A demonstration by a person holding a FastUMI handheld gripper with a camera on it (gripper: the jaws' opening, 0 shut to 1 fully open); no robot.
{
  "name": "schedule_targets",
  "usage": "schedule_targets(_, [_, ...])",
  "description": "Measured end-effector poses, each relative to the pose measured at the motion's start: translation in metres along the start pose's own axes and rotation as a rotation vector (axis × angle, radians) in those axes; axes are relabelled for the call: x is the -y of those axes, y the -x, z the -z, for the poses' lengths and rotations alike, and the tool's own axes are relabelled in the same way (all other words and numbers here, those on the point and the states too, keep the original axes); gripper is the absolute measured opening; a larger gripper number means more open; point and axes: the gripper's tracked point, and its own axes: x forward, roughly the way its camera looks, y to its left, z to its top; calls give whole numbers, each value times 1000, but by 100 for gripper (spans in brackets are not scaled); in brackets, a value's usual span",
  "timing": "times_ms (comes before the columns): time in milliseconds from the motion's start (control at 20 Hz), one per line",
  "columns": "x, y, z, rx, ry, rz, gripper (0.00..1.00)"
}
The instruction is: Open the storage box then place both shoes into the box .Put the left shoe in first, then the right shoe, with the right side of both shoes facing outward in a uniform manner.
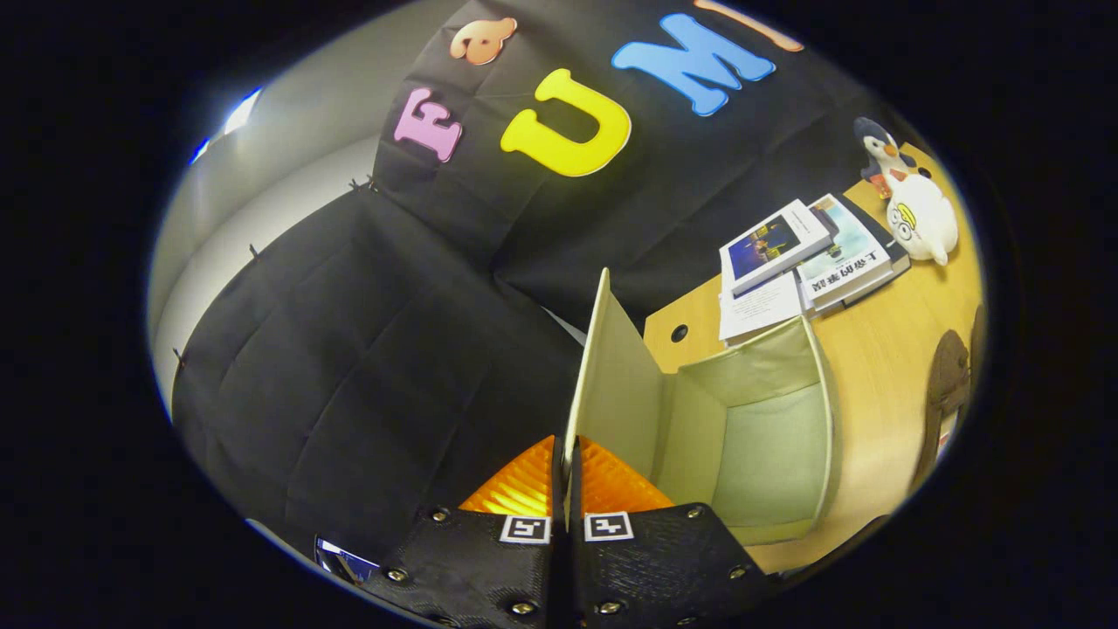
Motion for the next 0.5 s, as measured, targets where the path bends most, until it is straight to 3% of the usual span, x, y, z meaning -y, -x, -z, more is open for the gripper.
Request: schedule_targets(500, [-51, -72, 58, -111, 85, -3, 0])
